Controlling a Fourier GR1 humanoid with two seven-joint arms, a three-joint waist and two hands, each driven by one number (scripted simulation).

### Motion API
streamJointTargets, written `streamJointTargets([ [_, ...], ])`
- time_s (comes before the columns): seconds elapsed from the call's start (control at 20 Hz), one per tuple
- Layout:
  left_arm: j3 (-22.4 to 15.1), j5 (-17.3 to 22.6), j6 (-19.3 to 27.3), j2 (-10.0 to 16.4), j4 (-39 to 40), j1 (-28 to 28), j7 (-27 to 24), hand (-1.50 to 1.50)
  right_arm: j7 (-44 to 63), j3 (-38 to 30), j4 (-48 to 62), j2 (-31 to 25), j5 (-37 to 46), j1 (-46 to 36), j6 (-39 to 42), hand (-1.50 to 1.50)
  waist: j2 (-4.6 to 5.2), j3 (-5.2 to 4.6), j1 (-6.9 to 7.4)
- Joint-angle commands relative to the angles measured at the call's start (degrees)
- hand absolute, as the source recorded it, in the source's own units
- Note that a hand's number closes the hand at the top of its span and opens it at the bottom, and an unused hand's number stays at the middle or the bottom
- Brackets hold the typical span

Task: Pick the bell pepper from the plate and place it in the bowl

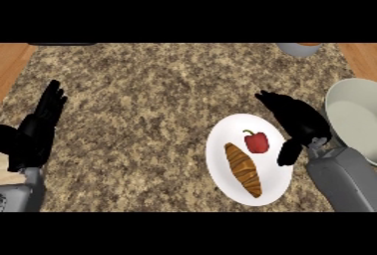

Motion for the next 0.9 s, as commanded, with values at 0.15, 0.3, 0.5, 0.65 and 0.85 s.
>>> streamJointTargets([
  [0.15,1.08,-2.93,-0.81,-2.45,-1.29,-0.57,1.58,0.00,-2.91,-1.56,1.94,3.97,6.86,1.64,-1.76,-1.50,-0.07,-0.01,-0.22],
  [0.3,3.12,-2.01,-2.18,-1.56,4.64,-3.04,-0.88,0.00,-3.66,1.94,1.69,5.31,8.30,7.95,-4.98,-1.50,-0.04,-0.01,-0.56],
  [0.5,4.71,-1.79,-3.98,-1.55,-1.77,-0.72,2.31,0.00,-4.01,-1.24,4.46,7.16,10.28,4.71,-2.49,-1.50,-0.08,-0.01,-0.26],
  [0.65,3.14,-4.68,-3.14,-3.73,-1.38,0.62,1.84,0.00,-5.75,-1.00,6.59,8.50,12.52,6.19,-4.30,-1.50,-0.07,-0.01,-0.27],
  [0.85,2.50,-5.65,-3.07,-4.99,-6.20,2.39,3.23,0.00,-8.88,-3.25,11.88,9.74,13.74,4.46,-7.88,-1.50,-0.05,0.00,-0.08],
])
